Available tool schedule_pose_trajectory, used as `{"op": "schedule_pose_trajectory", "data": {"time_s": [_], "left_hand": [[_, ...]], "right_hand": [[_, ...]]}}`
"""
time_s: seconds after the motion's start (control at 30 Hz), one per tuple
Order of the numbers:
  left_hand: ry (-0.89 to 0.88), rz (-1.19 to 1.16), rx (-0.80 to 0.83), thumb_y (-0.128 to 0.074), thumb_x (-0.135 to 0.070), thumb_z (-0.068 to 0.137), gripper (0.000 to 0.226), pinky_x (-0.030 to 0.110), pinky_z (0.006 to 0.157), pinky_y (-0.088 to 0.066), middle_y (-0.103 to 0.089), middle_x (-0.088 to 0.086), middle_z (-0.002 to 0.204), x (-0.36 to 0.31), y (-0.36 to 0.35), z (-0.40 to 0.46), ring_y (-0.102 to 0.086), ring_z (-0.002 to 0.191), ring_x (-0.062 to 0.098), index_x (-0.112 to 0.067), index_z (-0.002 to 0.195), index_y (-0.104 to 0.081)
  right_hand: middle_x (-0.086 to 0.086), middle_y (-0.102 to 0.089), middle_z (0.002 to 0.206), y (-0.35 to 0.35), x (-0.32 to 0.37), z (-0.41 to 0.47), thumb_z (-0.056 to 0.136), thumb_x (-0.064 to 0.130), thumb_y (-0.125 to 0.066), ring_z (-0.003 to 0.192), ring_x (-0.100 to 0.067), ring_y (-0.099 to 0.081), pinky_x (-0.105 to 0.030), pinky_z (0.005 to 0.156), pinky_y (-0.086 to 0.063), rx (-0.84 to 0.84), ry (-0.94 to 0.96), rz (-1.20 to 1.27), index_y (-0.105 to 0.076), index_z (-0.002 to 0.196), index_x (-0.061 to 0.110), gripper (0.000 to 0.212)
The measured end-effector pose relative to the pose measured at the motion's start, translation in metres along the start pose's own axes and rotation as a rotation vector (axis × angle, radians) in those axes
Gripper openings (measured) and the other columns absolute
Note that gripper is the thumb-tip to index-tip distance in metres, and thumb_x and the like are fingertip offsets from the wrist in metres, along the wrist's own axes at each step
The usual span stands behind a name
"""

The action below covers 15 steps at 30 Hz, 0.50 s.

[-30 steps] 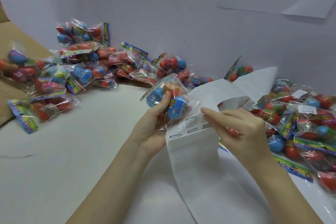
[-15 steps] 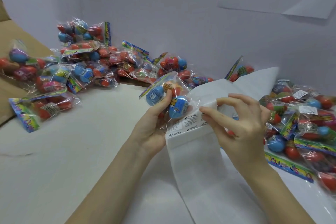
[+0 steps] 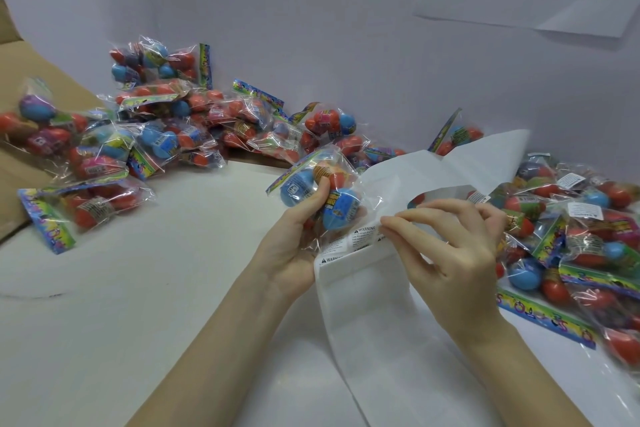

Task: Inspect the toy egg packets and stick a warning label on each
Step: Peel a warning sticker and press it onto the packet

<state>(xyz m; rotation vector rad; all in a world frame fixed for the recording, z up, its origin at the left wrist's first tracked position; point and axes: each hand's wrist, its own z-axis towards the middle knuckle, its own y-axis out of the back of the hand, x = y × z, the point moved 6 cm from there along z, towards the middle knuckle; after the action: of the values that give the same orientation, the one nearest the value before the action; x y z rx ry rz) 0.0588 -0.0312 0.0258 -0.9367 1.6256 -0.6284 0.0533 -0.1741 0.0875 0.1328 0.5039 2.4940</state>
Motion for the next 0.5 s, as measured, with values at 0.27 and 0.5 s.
{"op": "schedule_pose_trajectory", "data": {"time_s": [0.27,0.5], "left_hand": [[-0.001,0.002,-0.015,-0.069,-0.022,0.063,0.019,0.035,0.044,-0.055,-0.073,0.013,0.07,0.0,-0.001,-0.002,-0.071,0.06,0.025,-0.005,0.058,-0.075],[0.002,-0.008,-0.049,-0.073,-0.023,0.058,0.015,0.038,0.045,-0.056,-0.073,0.01,0.07,-0.001,0.0,-0.002,-0.071,0.062,0.026,-0.008,0.059,-0.076]], "right_hand": [[0.005,-0.073,0.081,0.002,0.0,-0.002,0.077,0.014,-0.073,0.08,-0.016,-0.055,-0.037,0.076,-0.031,0.008,0.038,-0.047,-0.076,0.077,0.016,0.004],[0.008,-0.064,0.093,-0.005,-0.016,0.0,0.073,0.029,-0.072,0.088,-0.013,-0.06,-0.028,0.082,-0.047,0.071,-0.527,0.389,-0.063,0.093,0.024,0.023]]}}
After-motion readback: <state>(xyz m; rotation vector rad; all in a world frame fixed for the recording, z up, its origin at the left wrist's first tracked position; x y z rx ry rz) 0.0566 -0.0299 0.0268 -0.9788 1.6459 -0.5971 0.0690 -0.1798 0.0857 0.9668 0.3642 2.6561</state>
